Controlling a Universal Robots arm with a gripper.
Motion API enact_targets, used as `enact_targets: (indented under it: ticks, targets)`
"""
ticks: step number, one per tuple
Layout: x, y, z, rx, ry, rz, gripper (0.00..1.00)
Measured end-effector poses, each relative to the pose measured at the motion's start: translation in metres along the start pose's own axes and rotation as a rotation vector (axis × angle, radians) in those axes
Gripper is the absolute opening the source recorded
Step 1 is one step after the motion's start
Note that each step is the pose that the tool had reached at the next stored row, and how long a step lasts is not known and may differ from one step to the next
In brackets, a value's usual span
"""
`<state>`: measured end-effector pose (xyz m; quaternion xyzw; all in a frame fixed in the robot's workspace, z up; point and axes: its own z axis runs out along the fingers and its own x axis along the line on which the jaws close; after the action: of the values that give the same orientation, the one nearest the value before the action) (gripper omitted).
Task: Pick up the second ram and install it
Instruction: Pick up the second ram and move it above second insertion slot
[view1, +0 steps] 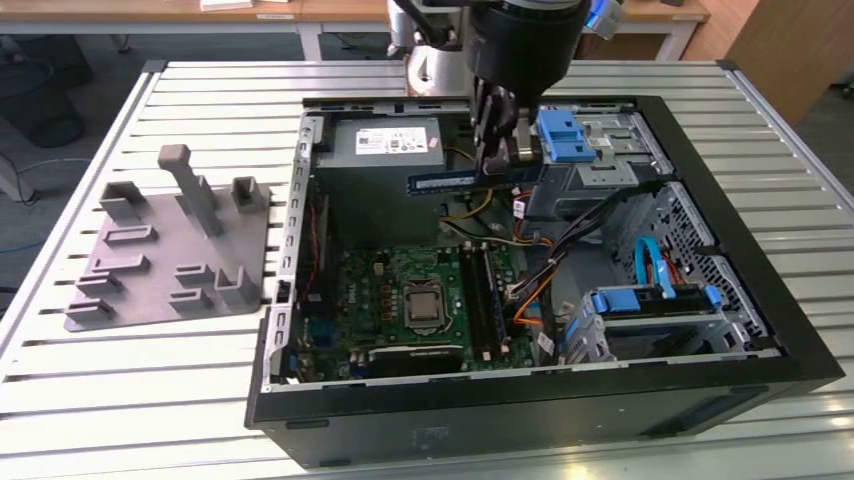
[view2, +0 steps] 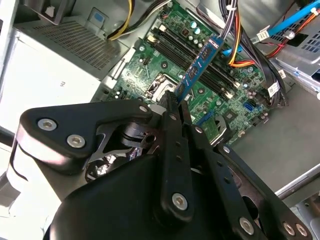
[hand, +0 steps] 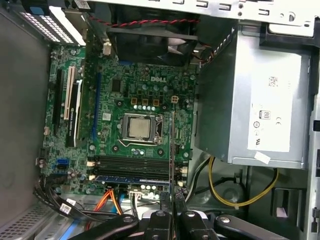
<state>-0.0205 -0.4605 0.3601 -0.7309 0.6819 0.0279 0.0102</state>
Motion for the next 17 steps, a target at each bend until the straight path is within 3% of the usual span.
enact_targets:
  ticks: [8,17]
  targets:
    - [0.0176,0.001,0.0084,0.0001,-0.0002,0.0,0.14]
    - [0.0281,0.0013,0.0235,0.0003,-0.0004,0.001,0.14]
